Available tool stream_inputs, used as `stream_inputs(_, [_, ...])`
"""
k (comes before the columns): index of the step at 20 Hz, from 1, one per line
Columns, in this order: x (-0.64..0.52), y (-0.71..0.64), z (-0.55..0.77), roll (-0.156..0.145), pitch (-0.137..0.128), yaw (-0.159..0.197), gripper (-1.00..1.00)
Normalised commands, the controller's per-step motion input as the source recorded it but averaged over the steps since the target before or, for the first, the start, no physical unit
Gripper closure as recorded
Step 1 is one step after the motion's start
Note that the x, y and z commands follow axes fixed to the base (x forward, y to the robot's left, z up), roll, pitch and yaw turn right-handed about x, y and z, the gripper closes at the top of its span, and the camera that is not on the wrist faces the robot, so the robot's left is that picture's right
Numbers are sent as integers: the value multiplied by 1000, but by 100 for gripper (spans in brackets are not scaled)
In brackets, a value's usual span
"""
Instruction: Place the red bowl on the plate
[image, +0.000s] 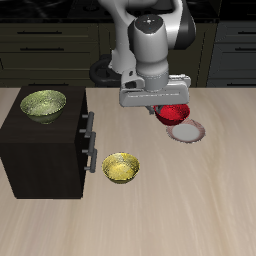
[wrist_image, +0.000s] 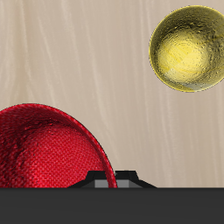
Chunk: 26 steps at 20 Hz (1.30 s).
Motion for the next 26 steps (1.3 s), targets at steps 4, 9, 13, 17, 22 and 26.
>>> stream_inputs(4, [-310, 43, -56, 13, -13, 5, 100])
stream_inputs(9, [-340, 1, -98, 3, -7, -20, 100])
stream_inputs(13, [-191, -8, -50, 0, 6, -7, 100])
stream_inputs(17, [-369, 26, -42, 21, -5, -13, 100])
stream_inputs(22, [-282, -5, 0, -11, -25, -7, 100])
stream_inputs(26, [-99, 159, -52, 18, -16, 21, 100])
